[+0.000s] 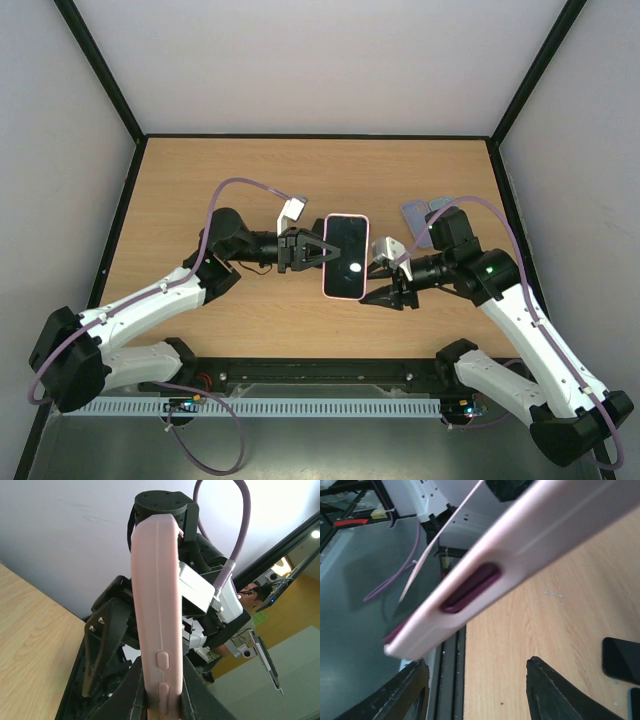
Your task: Take the phone out of the phone case
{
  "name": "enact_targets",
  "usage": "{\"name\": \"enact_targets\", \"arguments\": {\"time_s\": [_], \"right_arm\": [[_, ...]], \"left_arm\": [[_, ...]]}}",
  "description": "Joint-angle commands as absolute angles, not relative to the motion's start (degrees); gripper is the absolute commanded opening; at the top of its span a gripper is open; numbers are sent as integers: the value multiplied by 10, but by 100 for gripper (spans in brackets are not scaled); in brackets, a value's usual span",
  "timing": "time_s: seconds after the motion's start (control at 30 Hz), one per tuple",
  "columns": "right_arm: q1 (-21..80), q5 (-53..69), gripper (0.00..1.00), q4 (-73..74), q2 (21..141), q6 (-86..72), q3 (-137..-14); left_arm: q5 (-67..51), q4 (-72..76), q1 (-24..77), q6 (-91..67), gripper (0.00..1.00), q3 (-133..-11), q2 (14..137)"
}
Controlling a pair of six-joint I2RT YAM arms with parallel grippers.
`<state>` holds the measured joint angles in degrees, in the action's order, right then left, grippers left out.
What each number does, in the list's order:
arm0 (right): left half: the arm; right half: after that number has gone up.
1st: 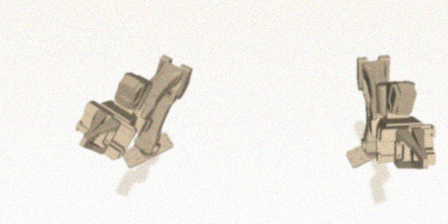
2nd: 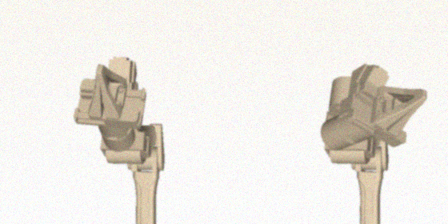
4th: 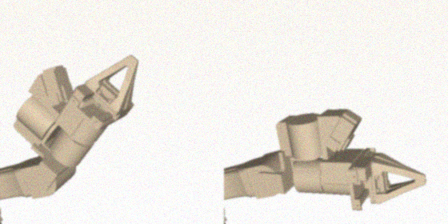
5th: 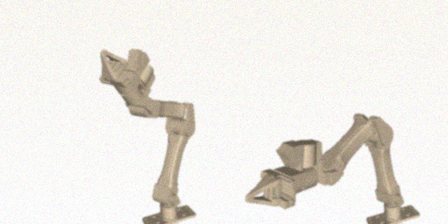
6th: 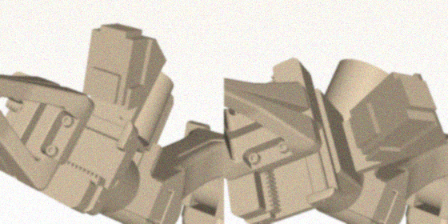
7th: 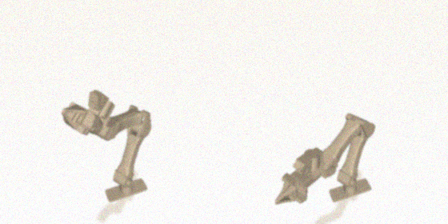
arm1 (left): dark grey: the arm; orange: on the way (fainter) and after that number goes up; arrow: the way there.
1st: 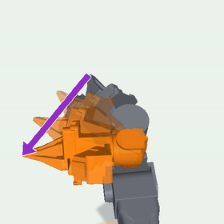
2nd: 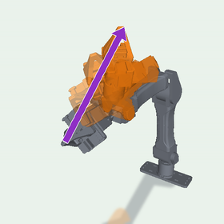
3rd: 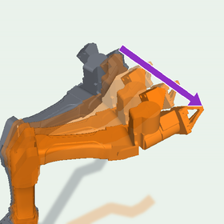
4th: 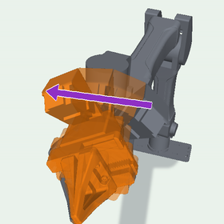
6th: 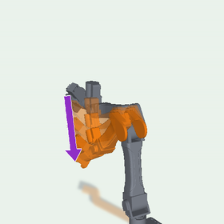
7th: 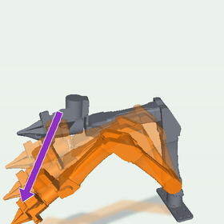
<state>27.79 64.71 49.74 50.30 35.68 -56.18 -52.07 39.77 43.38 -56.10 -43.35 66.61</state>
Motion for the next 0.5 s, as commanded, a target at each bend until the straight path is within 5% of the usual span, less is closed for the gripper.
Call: {"name": "enact_targets", "arguments": {"time_s": [0.0,0.2,0.47], "right_arm": [[278,689,51,585,497,432,-581],[278,707,50,554,500,365,-597],[278,702,35,507,502,313,-596]], "left_arm": [[-511,411,432,-533,2,-450,644],[-513,417,432,-533,3,-449,655],[-517,410,432,-534,2,-450,648]]}}
